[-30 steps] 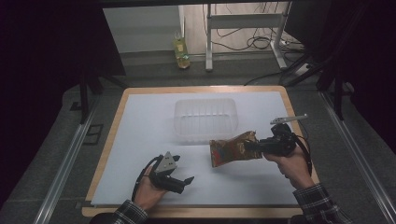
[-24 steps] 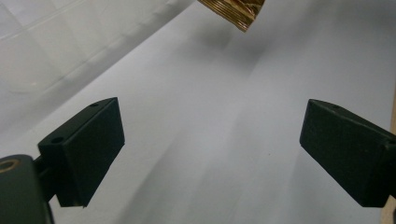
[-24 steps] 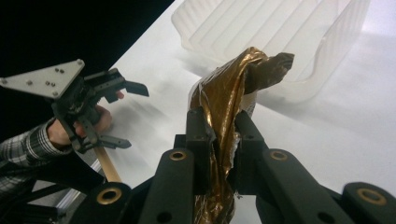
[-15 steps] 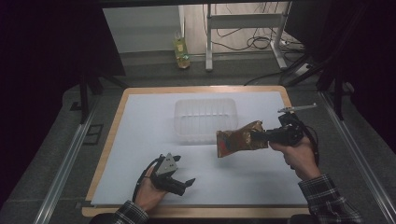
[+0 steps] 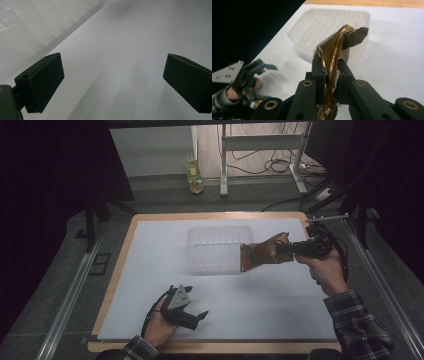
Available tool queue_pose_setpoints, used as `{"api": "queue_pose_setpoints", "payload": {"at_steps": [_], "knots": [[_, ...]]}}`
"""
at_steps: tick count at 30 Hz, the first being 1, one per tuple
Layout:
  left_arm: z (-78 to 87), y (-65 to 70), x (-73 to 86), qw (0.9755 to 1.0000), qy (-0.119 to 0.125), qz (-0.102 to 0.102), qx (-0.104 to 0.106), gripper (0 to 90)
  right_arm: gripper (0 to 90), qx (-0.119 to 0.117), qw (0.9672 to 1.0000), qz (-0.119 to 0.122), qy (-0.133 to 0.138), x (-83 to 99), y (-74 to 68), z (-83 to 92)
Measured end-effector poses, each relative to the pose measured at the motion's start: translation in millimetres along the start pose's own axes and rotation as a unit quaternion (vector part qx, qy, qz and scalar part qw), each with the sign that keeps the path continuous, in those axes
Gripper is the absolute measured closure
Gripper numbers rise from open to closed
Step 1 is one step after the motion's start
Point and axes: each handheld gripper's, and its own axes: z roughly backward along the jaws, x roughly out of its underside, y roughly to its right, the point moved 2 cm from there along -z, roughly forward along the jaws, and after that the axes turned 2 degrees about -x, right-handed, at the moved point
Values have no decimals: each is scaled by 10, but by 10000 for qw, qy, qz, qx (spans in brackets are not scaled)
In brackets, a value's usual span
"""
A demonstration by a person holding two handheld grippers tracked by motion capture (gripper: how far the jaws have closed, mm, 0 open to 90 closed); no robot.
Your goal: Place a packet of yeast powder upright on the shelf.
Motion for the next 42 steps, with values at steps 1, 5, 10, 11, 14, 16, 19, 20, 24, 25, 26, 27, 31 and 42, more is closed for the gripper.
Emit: {"api": "queue_pose_setpoints", "payload": {"at_steps": [1, 5, 10, 11, 14, 16, 19, 20, 24, 25, 26, 27, 31, 42], "knots": [[-1, 0, 0, 10000, 1, 5, 5, 29, 801, 51, 10000, -15, 12, -44, 22, 7], [18, -13, -4, 10000, 50, 52, 5, 28, 801, 129, 9999, -44, 31, -112, 60, 5], [26, -31, 0, 9999, 81, 113, -3, 27, 801, 232, 9997, -87, 48, -200, 109, -12], [23, -30, 2, 9999, 72, 120, 3, 27, 801, 257, 9996, -95, 47, -218, 116, -18], [20, -23, 2, 10000, 50, 84, -3, 22, 801, 344, 9993, -144, 35, -291, 157, -48], [18, -18, 1, 10000, 53, 75, 1, 21, 801, 357, 9992, -153, 34, -302, 164, -56], [20, -21, -1, 9999, 66, 76, -10, 18, 801, 422, 9990, -161, 0, -344, 187, -100], [22, -22, -2, 9999, 75, 85, -12, 14, 801, 433, 9989, -185, -5, -363, 198, -128], [28, -33, -3, 9998, 148, 105, -47, 7, 801, 491, 9986, -183, -25, -395, 218, -182], [32, -35, -4, 9998, 161, 101, -54, 6, 801, 525, 9984, -182, -49, -419, 227, -223], [34, -36, -4, 9998, 166, 95, -60, 6, 800, 530, 9984, -184, -62, -427, 230, -237], [36, -37, -4, 9998, 164, 82, -67, 6, 800, 530, 9984, -184, -62, -427, 230, -237], [37, -32, -4, 9998, 171, 42, -96, 6, 800, 590, 9981, -168, -87, -471, 231, -305], [46, -24, -8, 9998, 183, -61, -107, 8, 800, 763, 9969, -85, -159, -538, 215, -463]]}}
